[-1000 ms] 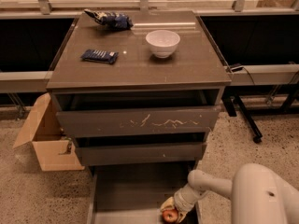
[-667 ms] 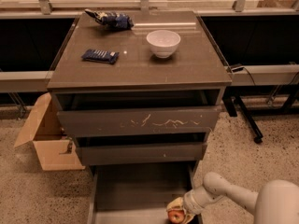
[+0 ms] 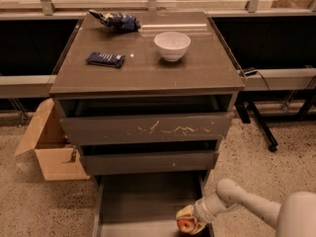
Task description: Pick apple from bottom drawer and place on counter
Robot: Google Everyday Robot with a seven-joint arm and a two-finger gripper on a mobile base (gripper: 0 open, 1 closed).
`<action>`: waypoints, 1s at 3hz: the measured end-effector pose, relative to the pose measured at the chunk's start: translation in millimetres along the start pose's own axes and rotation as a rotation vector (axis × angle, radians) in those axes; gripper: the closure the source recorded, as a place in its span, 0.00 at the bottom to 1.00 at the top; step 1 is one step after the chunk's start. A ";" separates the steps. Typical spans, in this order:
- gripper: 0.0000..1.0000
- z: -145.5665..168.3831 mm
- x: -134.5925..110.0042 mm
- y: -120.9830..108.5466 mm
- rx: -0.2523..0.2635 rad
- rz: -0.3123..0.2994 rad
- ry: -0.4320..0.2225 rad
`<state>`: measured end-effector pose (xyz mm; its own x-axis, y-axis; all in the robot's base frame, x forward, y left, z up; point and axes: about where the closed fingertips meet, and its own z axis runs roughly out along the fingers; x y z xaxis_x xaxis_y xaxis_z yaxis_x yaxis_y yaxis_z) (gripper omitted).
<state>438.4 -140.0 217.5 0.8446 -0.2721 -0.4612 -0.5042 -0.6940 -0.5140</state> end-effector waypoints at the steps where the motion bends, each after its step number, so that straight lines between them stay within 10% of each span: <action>1: 1.00 -43.1 -19.8 -42.9 0.063 -0.065 0.044; 3: 1.00 -146.9 -101.7 -117.4 0.087 -0.234 0.254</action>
Offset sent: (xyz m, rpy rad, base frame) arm 0.0075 0.0110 0.2395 0.0457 -0.3719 -0.0301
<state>438.2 -128.7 431.0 0.9514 -0.2770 -0.1345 -0.2958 -0.7006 -0.6494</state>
